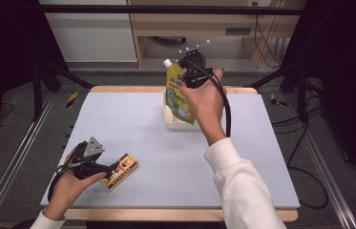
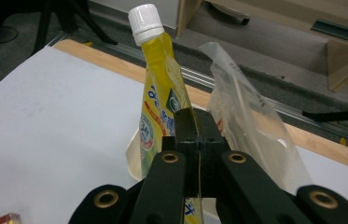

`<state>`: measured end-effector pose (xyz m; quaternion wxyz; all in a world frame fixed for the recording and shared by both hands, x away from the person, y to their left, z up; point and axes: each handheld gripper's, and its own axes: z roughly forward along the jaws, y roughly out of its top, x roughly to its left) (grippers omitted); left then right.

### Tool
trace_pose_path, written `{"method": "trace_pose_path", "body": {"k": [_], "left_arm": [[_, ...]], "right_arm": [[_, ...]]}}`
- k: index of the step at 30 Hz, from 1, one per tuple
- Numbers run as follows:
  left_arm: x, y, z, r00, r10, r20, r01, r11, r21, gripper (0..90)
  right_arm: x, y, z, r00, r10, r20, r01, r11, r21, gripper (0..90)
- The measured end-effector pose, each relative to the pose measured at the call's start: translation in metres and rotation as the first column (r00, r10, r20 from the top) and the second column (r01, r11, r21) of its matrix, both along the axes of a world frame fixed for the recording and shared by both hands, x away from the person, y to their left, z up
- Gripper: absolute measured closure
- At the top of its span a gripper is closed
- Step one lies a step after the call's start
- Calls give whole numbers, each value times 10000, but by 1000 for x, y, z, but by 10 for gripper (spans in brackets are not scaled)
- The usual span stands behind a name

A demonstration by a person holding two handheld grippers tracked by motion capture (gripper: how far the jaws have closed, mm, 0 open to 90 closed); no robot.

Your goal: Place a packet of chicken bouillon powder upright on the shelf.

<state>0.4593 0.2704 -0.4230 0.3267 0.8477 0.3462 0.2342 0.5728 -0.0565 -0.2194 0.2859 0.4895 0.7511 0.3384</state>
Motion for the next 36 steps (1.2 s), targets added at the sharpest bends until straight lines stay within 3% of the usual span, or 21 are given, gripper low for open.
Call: {"method": "trace_pose_path", "body": {"k": [10,18,26,36], "left_arm": [[-2,4,-1,9999,-79,-101,79,10000,-21,108],[-4,0,0,9997,-209,-101,208,9997,-134,109],[-5,-2,1,9994,-356,-31,356,9994,-55,111],[-4,-1,1,9995,-322,-12,322,9995,77,113]], "right_arm": [[29,12,-5,9923,-1126,-511,1096,9923,-583,900],[53,14,-15,9803,-1789,-841,1712,9810,-912,900],[72,17,-22,9745,-2039,-934,1944,9756,-1022,900],[85,30,-26,9768,-1814,-1138,1754,9826,-610,900]]}}
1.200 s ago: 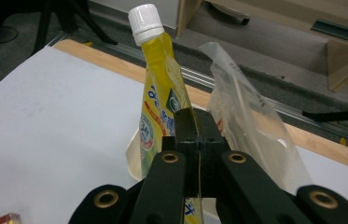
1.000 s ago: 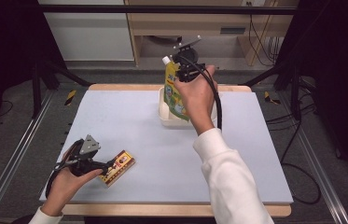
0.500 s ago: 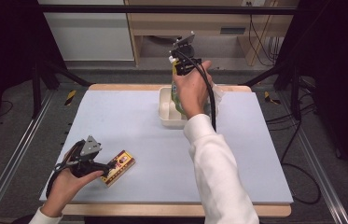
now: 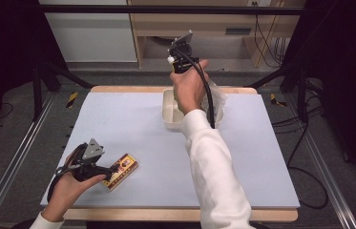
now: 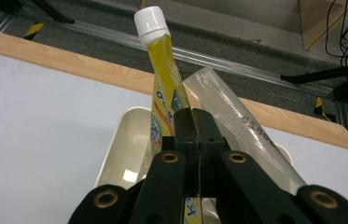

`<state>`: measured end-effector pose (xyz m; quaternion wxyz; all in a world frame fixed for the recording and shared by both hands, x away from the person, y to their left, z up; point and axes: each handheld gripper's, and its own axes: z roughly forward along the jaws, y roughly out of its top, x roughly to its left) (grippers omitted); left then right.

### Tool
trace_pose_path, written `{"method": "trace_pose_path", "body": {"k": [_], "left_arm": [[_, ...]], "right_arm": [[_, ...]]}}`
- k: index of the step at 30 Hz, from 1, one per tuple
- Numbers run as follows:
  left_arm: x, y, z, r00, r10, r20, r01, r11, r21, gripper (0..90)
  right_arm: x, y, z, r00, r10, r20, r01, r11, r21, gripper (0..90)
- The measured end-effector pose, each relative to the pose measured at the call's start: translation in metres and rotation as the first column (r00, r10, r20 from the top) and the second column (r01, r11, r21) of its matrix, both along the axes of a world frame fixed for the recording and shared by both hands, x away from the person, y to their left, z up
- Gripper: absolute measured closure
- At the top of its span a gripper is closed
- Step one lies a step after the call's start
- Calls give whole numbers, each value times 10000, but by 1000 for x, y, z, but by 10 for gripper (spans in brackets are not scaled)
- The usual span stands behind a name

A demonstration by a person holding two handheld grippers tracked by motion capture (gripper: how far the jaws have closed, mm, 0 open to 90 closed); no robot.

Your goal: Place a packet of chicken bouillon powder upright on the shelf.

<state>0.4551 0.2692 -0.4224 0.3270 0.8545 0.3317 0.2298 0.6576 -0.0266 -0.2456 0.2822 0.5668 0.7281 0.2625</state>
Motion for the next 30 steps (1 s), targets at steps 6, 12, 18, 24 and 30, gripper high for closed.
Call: {"method": "trace_pose_path", "body": {"k": [6,12,18,24,30], "left_arm": [[0,-2,-2,9999,-90,-77,90,10000,23,115],[0,-2,-2,9999,-125,-89,126,9999,89,115],[1,-2,-2,9999,-120,-80,120,9999,76,115],[1,-4,-3,9999,-139,-35,139,9998,142,116],[1,-4,-4,9999,-139,-44,139,9998,149,116]], "right_arm": [[2,-1,-1,9999,-102,-72,110,9940,1093,900],[2,2,-7,9998,-133,-122,149,9889,1479,900],[1,-3,-16,9998,3,213,-33,9900,1413,900],[-1,-3,-25,9950,487,872,-605,9885,1389,900],[-4,-7,-35,9838,919,1539,-1146,9826,1461,900]]}}
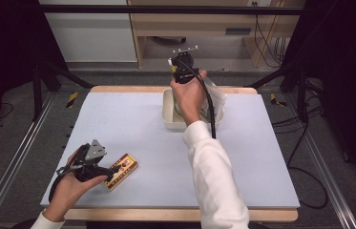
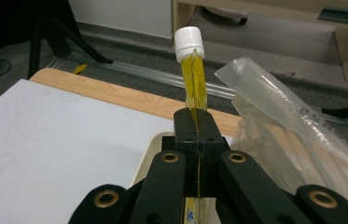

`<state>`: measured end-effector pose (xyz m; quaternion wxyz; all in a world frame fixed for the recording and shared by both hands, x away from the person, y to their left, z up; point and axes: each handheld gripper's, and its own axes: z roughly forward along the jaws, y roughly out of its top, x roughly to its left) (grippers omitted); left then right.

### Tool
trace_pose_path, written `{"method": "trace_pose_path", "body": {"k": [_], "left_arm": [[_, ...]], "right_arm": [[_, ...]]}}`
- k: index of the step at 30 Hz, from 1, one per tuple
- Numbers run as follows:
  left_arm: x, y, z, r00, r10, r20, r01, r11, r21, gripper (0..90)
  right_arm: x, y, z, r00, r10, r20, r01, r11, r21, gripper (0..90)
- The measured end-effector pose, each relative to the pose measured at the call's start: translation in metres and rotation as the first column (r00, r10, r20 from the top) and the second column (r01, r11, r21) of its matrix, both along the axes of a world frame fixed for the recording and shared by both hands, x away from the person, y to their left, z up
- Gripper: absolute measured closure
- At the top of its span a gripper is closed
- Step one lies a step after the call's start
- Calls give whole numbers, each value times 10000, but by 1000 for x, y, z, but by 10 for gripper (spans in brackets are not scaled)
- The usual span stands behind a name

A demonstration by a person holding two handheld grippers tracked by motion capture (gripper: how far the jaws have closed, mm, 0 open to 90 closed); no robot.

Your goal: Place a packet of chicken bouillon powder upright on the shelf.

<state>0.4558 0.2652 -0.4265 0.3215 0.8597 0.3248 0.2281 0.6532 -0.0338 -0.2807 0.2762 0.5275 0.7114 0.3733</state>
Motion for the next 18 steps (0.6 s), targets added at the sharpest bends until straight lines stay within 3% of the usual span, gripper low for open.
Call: {"method": "trace_pose_path", "body": {"k": [6,12,18], "left_arm": [[0,-1,-1,10000,44,-16,-44,10000,22,117],[-1,-2,-2,10000,28,-38,-28,10000,25,117],[-1,-2,-2,10000,22,-55,-22,9999,102,117]], "right_arm": [[-3,-7,-14,9988,208,453,-214,9997,119,900],[-9,-10,-24,9982,280,522,-295,9992,282,900],[-15,-12,-30,9983,309,486,-315,9994,116,900]]}}
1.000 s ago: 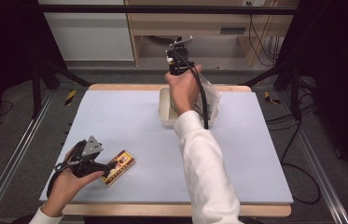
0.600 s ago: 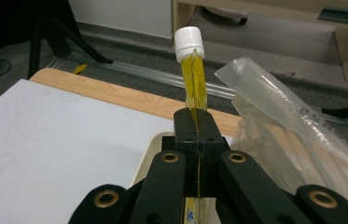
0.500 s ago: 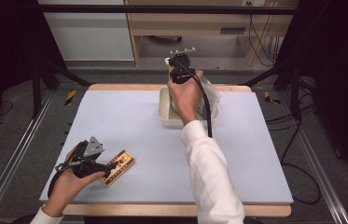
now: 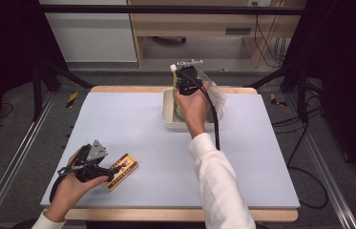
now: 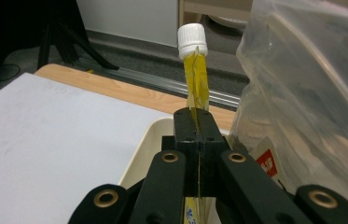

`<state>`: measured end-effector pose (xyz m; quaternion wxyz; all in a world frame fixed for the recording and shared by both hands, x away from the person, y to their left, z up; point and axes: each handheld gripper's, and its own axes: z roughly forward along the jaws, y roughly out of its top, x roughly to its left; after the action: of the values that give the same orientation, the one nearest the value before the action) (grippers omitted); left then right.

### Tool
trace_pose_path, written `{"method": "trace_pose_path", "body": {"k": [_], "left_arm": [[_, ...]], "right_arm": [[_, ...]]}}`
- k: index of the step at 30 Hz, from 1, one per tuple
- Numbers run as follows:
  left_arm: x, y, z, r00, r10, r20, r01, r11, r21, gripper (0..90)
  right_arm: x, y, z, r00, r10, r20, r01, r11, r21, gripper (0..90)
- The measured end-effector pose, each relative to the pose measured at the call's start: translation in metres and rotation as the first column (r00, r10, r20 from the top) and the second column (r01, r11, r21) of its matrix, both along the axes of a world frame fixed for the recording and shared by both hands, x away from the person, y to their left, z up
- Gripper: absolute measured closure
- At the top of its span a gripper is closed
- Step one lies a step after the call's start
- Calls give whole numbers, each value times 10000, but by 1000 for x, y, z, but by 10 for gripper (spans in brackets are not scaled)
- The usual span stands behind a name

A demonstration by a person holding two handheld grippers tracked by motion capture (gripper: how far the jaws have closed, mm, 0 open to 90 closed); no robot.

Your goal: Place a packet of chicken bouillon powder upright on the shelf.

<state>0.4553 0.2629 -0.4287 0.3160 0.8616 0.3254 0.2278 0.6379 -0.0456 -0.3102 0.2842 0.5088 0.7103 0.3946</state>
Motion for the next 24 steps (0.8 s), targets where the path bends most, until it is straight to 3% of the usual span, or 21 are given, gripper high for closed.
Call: {"method": "trace_pose_path", "body": {"k": [19,24], "left_arm": [[0,0,1,9999,-107,-48,108,9996,278,116],[0,-1,0,10000,-8,-59,9,9999,135,114]], "right_arm": [[-10,-11,-9,9996,-114,-259,116,9999,88,896],[-14,-10,-13,9997,-2,-248,4,10000,61,785]]}}
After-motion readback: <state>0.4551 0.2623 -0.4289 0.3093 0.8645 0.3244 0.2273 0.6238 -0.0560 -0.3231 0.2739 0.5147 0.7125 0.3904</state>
